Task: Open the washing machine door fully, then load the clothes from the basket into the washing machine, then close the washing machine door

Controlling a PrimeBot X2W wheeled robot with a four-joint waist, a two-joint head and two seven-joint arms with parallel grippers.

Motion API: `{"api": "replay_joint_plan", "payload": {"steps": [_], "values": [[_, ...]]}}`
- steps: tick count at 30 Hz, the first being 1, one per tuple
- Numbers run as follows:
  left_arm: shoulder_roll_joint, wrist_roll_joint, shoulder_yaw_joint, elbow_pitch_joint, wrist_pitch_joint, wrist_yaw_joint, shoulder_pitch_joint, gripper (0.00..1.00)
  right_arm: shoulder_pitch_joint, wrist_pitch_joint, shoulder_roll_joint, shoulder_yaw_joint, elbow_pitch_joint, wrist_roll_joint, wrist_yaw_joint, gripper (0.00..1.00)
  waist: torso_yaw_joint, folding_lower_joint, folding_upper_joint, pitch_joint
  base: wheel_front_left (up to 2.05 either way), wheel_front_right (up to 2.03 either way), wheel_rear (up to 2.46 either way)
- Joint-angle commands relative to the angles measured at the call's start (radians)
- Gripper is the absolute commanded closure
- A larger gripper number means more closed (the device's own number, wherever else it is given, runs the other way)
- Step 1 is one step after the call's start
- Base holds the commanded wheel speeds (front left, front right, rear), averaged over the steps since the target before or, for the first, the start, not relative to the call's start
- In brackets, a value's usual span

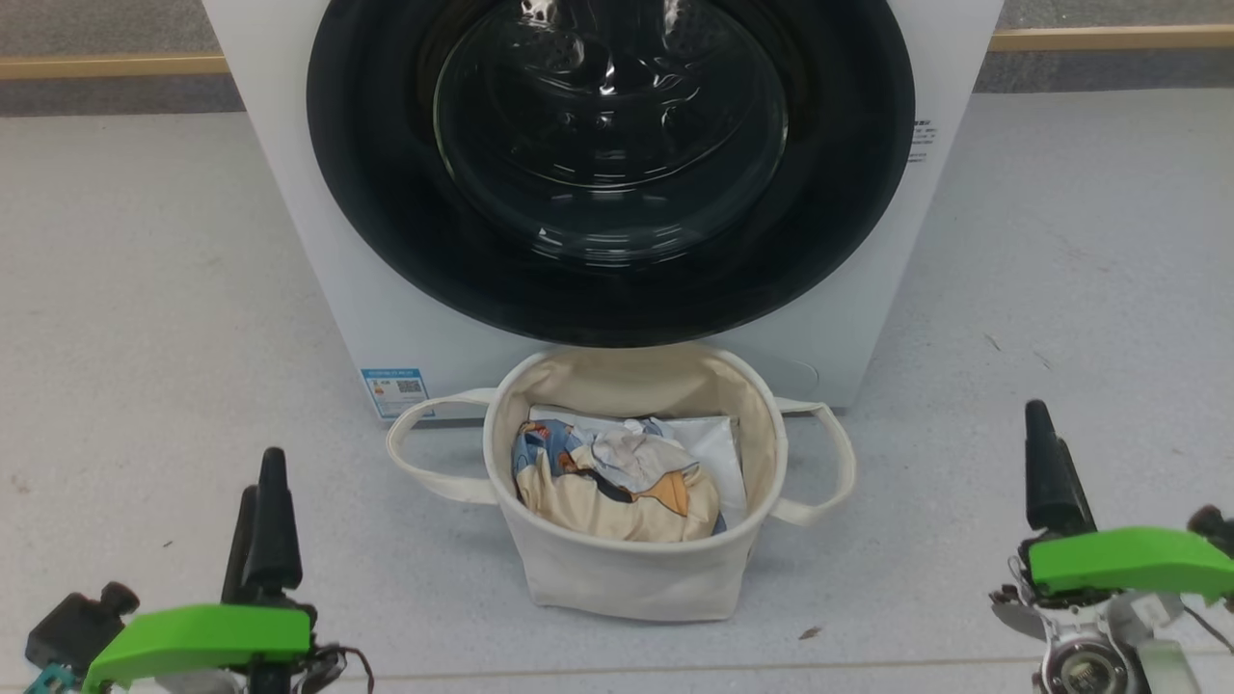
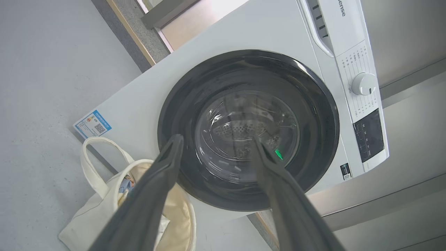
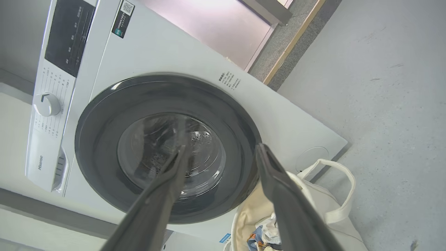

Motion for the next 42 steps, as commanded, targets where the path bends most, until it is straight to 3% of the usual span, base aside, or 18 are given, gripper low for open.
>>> {"api": "replay_joint_plan", "payload": {"steps": [1,21,32,42], "values": [[0.011,0.047,0.014,-0.051,-0.012,0.008,-0.057,0.00,-0.058,-0.018,-0.009,0.021,-0.049,-0.051,0.000,0.00,0.001,0.0000,0.0000,0.001,0.00,0.00,0.00],[0.014,0.487,-0.045,-0.105,-0.071,0.034,-0.088,0.00,-0.115,-0.076,-0.011,0.120,-0.062,-0.408,0.000,0.00,0.016,0.0000,0.0000,0.004,0.00,0.00,0.00],[0.025,0.663,-0.092,-0.098,-0.100,0.067,-0.097,0.00,-0.125,-0.106,-0.012,0.155,-0.056,-0.551,0.000,0.00,0.021,0.0000,0.0000,0.005,0.00,0.00,0.00],[0.045,0.813,-0.149,0.042,-0.132,0.090,-0.098,0.00,-0.112,-0.138,-0.013,0.153,-0.014,-0.665,0.000,0.00,0.024,0.0000,0.0000,-0.004,0.00,0.00,0.00]]}}
